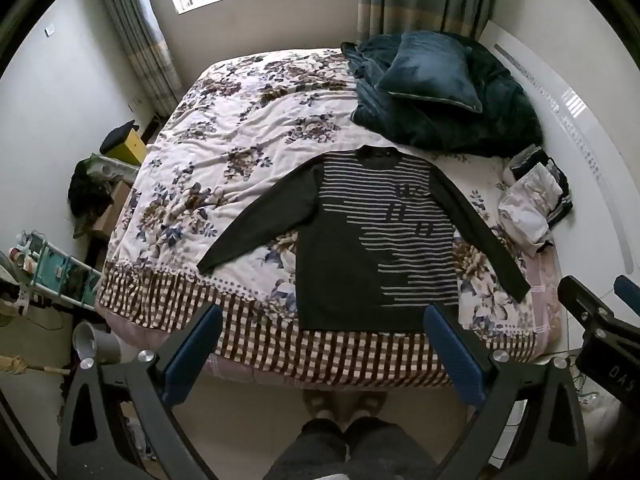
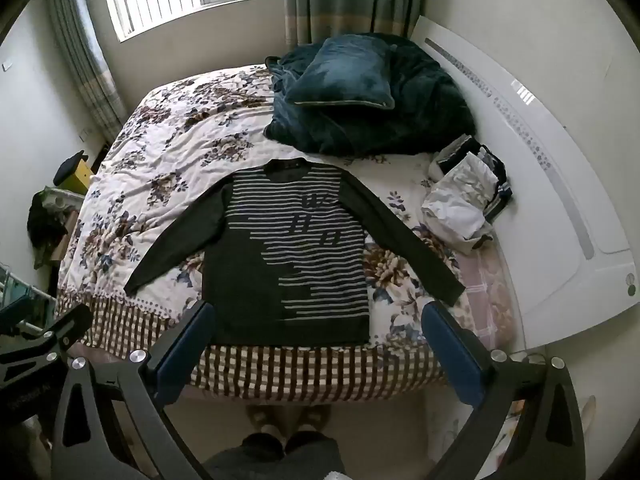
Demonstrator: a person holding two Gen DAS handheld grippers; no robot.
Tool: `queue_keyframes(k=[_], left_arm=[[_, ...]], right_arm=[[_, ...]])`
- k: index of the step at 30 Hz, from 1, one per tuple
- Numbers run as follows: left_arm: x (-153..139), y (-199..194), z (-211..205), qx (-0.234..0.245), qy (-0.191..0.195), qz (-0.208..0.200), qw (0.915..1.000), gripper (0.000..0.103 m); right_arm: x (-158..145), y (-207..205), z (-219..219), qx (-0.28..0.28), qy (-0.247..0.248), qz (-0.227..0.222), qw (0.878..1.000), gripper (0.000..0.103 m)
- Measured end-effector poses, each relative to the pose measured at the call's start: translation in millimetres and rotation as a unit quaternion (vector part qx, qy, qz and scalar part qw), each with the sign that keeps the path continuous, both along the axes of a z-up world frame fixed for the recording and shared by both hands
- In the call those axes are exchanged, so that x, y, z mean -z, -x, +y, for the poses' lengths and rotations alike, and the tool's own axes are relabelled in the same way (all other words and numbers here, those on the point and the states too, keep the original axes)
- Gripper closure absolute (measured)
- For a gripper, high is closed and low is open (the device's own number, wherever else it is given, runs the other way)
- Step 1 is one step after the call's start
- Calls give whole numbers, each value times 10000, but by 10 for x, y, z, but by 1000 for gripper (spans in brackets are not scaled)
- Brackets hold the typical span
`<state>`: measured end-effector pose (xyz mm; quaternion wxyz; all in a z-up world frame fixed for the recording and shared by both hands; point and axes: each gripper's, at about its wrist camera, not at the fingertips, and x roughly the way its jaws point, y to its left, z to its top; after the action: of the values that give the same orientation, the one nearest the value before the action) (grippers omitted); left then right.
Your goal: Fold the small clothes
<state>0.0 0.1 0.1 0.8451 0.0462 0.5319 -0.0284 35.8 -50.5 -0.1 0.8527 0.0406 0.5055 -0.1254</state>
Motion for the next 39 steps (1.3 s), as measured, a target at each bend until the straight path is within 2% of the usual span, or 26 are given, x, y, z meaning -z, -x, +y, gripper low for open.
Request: queue_keyframes(k=[18,22,23,39], left_arm=[[-41,9,-25,24,58,-88,9999,0],[-128,-40,-57,14,70,-105,9999,0],[-130,-41,-62,11,69,-112,9999,0],[-130,-29,-52,27,98,-164,9998,0]], right_arm=[[12,8,23,-36,-9,-56,10000,0],[-34,7,2,-59,-22,-87,9999,0],[-132,49,25,-104,-2,-105,9999,0],[-230,87,9,-163,-14,-144,9998,0]])
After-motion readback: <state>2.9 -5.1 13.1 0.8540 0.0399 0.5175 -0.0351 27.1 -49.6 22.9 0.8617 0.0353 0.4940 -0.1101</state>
